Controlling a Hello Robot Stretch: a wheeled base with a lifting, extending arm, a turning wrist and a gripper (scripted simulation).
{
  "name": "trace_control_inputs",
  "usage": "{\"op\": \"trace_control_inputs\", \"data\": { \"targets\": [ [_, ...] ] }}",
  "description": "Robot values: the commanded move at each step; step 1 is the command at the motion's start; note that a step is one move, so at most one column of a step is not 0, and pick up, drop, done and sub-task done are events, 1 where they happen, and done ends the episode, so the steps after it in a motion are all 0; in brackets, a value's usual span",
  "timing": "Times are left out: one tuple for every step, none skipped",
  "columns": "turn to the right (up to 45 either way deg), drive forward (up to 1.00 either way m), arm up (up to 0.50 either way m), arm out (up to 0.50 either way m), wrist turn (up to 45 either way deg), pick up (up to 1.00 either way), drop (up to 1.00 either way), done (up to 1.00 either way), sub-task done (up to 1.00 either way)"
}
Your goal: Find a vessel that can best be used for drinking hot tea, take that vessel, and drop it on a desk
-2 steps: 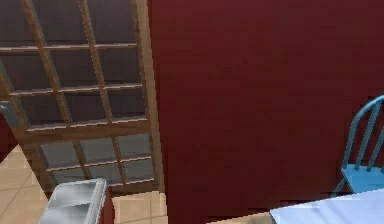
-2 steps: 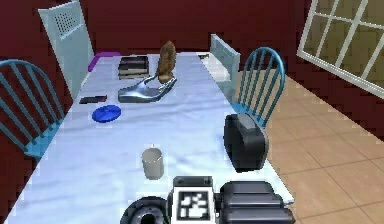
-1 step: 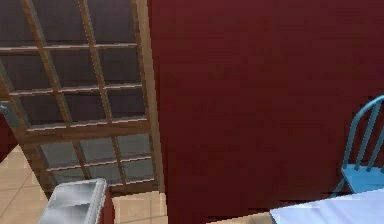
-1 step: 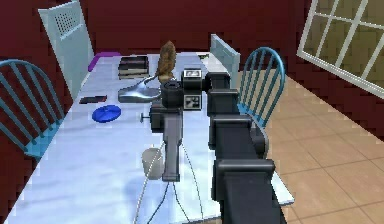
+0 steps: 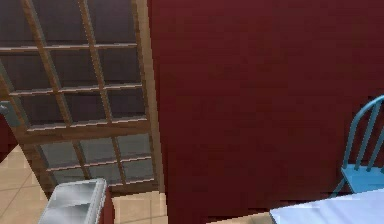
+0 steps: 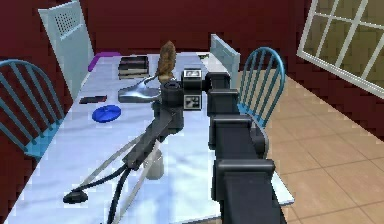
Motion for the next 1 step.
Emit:
{"op": "trace_control_inputs", "data": {
  "targets": [
    [0.0,0.00,0.00,0.00,45.0,0.00,0.00,0.00,0.00]
  ]
}}
